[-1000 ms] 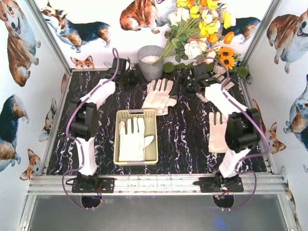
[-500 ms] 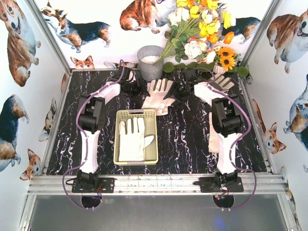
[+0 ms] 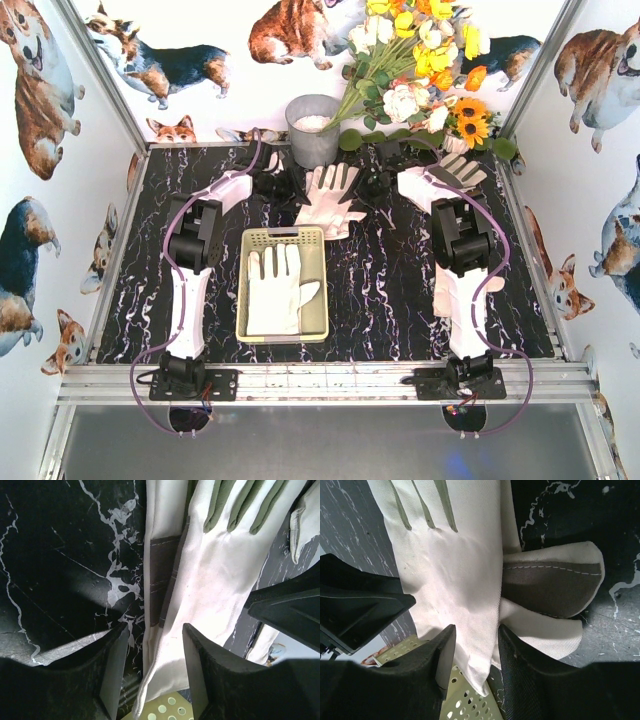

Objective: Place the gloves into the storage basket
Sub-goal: Pair the glove with the glove.

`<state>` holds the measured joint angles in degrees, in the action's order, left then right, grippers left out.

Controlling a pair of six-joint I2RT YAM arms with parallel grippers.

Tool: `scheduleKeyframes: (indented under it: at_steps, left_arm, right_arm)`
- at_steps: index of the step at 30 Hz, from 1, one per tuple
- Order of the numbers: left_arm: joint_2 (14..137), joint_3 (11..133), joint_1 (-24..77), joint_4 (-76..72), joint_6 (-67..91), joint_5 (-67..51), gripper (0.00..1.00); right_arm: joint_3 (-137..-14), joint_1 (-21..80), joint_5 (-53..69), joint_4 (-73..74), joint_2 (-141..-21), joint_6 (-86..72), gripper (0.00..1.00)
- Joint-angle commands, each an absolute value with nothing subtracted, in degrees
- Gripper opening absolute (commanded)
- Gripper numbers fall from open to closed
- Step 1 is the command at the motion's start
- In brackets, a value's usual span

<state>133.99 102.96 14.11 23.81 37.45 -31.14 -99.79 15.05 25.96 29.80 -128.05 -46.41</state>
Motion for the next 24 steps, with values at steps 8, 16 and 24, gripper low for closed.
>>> scheduleKeyframes:
  at_steps: [8, 16, 24]
  left_arm:
    - [134.75, 105.13, 13.45, 22.86, 34.38, -32.45, 0.24]
    - [130.63, 103.71, 13.62, 22.19, 33.37, -30.96, 0.0]
    - [124.51, 97.87, 14.64, 17.45, 36.56, -29.32, 0.0]
  right_arm:
    - [-104.71, 15.18, 28.41, 27.99, -131.2, -46.58, 0.26]
    - [-105.89, 15.16, 27.13, 27.24, -127.88, -44.61, 0.0]
    - [-113.14, 15.21, 24.73, 34.51, -126.2, -37.64, 0.0]
